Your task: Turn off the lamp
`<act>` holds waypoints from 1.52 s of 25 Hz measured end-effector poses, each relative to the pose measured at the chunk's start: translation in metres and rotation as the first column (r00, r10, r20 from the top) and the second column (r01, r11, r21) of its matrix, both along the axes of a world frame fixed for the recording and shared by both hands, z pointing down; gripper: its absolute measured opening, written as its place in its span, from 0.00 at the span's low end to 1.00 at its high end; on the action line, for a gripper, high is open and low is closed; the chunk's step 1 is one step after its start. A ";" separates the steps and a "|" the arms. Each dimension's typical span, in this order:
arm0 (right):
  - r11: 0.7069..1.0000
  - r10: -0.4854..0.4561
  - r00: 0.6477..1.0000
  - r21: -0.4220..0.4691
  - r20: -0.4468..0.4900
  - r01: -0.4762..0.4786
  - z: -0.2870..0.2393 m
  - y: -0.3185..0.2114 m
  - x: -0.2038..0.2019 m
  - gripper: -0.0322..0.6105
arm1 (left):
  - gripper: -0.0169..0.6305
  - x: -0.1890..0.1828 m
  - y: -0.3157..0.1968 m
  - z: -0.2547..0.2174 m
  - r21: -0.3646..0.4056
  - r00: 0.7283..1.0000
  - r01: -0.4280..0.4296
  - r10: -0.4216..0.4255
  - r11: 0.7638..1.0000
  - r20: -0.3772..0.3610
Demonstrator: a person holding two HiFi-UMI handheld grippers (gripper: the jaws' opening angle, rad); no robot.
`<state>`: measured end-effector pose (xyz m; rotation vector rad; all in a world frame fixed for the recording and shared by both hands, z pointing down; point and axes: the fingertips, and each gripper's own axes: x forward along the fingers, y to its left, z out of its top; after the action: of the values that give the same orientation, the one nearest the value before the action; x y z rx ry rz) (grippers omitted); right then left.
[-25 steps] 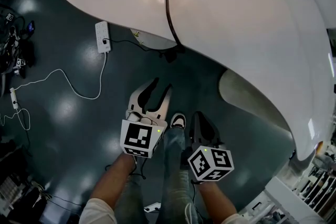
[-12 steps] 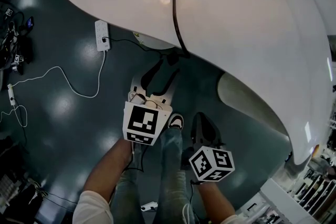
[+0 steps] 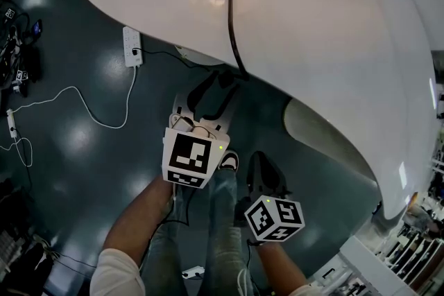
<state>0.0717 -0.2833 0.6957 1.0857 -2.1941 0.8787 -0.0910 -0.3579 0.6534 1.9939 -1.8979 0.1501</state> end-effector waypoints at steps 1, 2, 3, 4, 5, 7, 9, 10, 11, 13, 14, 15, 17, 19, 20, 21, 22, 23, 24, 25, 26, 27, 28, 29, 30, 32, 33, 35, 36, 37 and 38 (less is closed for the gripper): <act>1.000 -0.001 1.000 -0.001 -0.001 0.001 0.001 0.000 0.000 0.05 | 0.29 -0.001 -0.001 0.000 -0.004 1.000 0.004 -0.004 1.000 0.010; 1.000 -0.002 1.000 -0.002 -0.002 0.002 0.001 0.000 0.000 0.05 | 0.29 -0.002 -0.002 0.000 -0.006 1.000 0.006 -0.006 1.000 0.019; 1.000 -0.002 1.000 -0.003 -0.004 0.002 0.002 -0.001 0.002 0.05 | 0.29 -0.002 -0.003 -0.001 -0.006 1.000 0.005 -0.005 1.000 0.023; 1.000 -0.002 1.000 -0.003 -0.005 0.002 0.002 -0.001 0.003 0.05 | 0.29 -0.001 -0.004 -0.002 -0.005 1.000 0.002 -0.002 1.000 0.024; 1.000 -0.001 1.000 -0.003 -0.006 0.001 0.002 -0.003 0.004 0.05 | 0.29 -0.001 -0.005 -0.002 -0.004 1.000 -0.001 0.001 1.000 0.025; 1.000 0.004 1.000 -0.003 -0.007 -0.004 0.003 -0.005 0.005 0.05 | 0.29 -0.001 -0.006 -0.001 -0.009 1.000 -0.005 0.006 1.000 0.028; 1.000 0.008 1.000 -0.004 -0.008 -0.008 0.004 -0.006 0.006 0.05 | 0.28 -0.002 -0.007 0.000 -0.015 1.000 -0.007 0.008 1.000 0.029; 1.000 0.010 1.000 -0.003 -0.008 -0.010 0.003 -0.006 0.006 0.05 | 0.28 -0.002 -0.006 0.000 -0.017 1.000 -0.007 0.007 1.000 0.030; 1.000 0.011 1.000 -0.003 -0.007 -0.011 0.003 -0.006 0.007 0.05 | 0.26 -0.002 -0.006 0.000 -0.018 0.999 -0.005 0.006 1.000 0.033; 1.000 0.012 1.000 -0.002 -0.007 -0.012 0.002 -0.006 0.008 0.05 | 0.21 0.000 -0.004 -0.001 -0.017 0.999 -0.004 0.005 1.000 0.041; 1.000 0.012 1.000 -0.001 -0.006 -0.012 0.002 -0.006 0.009 0.05 | 0.21 0.001 -0.004 -0.001 -0.016 0.999 -0.005 0.006 1.000 0.044; 1.000 0.012 1.000 -0.001 -0.006 -0.012 0.002 -0.006 0.010 0.05 | 0.21 0.002 -0.004 -0.001 -0.016 0.999 -0.006 0.007 1.000 0.046; 1.000 0.014 1.000 -0.002 -0.007 -0.014 0.003 -0.007 0.012 0.05 | 0.21 0.004 -0.004 -0.001 -0.016 0.999 -0.008 0.009 1.000 0.047; 1.000 0.017 1.000 -0.003 -0.008 -0.017 0.004 -0.008 0.013 0.05 | 0.21 0.005 -0.005 -0.001 -0.016 0.999 -0.010 0.011 1.000 0.048; 1.000 0.018 1.000 -0.003 -0.009 -0.018 0.004 -0.008 0.012 0.05 | 0.21 0.004 -0.006 0.000 -0.016 0.999 -0.011 0.012 1.000 0.049; 1.000 0.018 1.000 -0.004 -0.010 -0.018 0.005 -0.009 0.011 0.05 | 0.21 0.003 -0.006 0.000 -0.016 0.999 -0.012 0.013 1.000 0.050; 1.000 0.018 1.000 -0.004 -0.011 -0.018 0.005 -0.009 0.011 0.05 | 0.20 0.003 -0.006 0.001 -0.017 0.999 -0.012 0.013 1.000 0.049; 1.000 0.017 1.000 -0.005 -0.011 -0.017 0.005 -0.009 0.011 0.05 | 0.20 0.002 -0.006 0.001 -0.017 0.999 -0.012 0.013 1.000 0.048; 1.000 0.016 1.000 -0.004 -0.011 -0.016 0.005 -0.009 0.011 0.05 | 0.20 0.003 -0.005 0.001 -0.018 0.999 -0.012 0.013 1.000 0.047; 1.000 0.014 1.000 -0.004 -0.011 -0.014 0.005 -0.009 0.011 0.05 | 0.20 0.003 -0.005 0.001 -0.019 0.999 -0.012 0.013 1.000 0.047; 1.000 0.014 1.000 -0.003 -0.011 -0.014 0.004 -0.010 0.011 0.05 | 0.20 0.003 -0.005 0.001 -0.021 0.999 -0.012 0.013 1.000 0.047; 1.000 0.014 1.000 -0.002 -0.011 -0.014 0.004 -0.011 0.011 0.05 | 0.20 0.003 -0.005 0.001 -0.022 0.999 -0.012 0.013 1.000 0.049; 1.000 0.014 1.000 -0.002 -0.011 -0.014 0.004 -0.011 0.010 0.05 | 0.20 0.003 -0.005 0.001 -0.024 0.999 -0.012 0.014 1.000 0.050; 1.000 0.015 1.000 -0.001 -0.011 -0.015 0.004 -0.011 0.011 0.05 | 0.19 0.002 -0.004 0.002 -0.026 0.999 -0.012 0.013 1.000 0.051; 1.000 0.017 1.000 -0.001 -0.011 -0.017 0.005 -0.011 0.011 0.05 | 0.19 0.002 -0.004 0.002 -0.028 0.999 -0.012 0.013 1.000 0.052; 1.000 0.018 1.000 0.000 -0.011 -0.018 0.005 -0.011 0.012 0.05 | 0.19 0.003 -0.004 0.003 -0.032 0.999 -0.009 0.011 0.999 0.054; 1.000 0.019 1.000 0.000 -0.010 -0.019 0.005 -0.011 0.013 0.05 | 0.19 0.003 -0.004 0.003 -0.034 0.998 -0.007 0.009 0.999 0.054; 1.000 0.019 1.000 -0.001 -0.008 -0.019 0.005 -0.010 0.013 0.05 | 0.19 0.003 -0.004 0.003 -0.036 0.999 -0.003 0.005 0.999 0.054; 1.000 0.018 1.000 -0.002 -0.008 -0.018 0.004 -0.010 0.013 0.05 | 0.18 0.002 -0.003 0.002 -0.036 0.999 0.000 0.002 0.999 0.053; 1.000 0.018 1.000 -0.002 -0.007 -0.018 0.004 -0.009 0.012 0.05 | 0.18 0.002 -0.003 0.001 -0.036 0.999 0.002 0.000 0.999 0.051; 1.000 0.018 1.000 -0.002 -0.007 -0.018 0.003 -0.009 0.012 0.05 | 0.18 0.001 -0.003 0.001 -0.036 0.999 0.004 -0.002 0.999 0.049</act>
<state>0.0835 -0.2918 0.6989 1.1071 -2.1802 0.8832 -0.0899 -0.3604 0.6544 1.9806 -1.9142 0.2329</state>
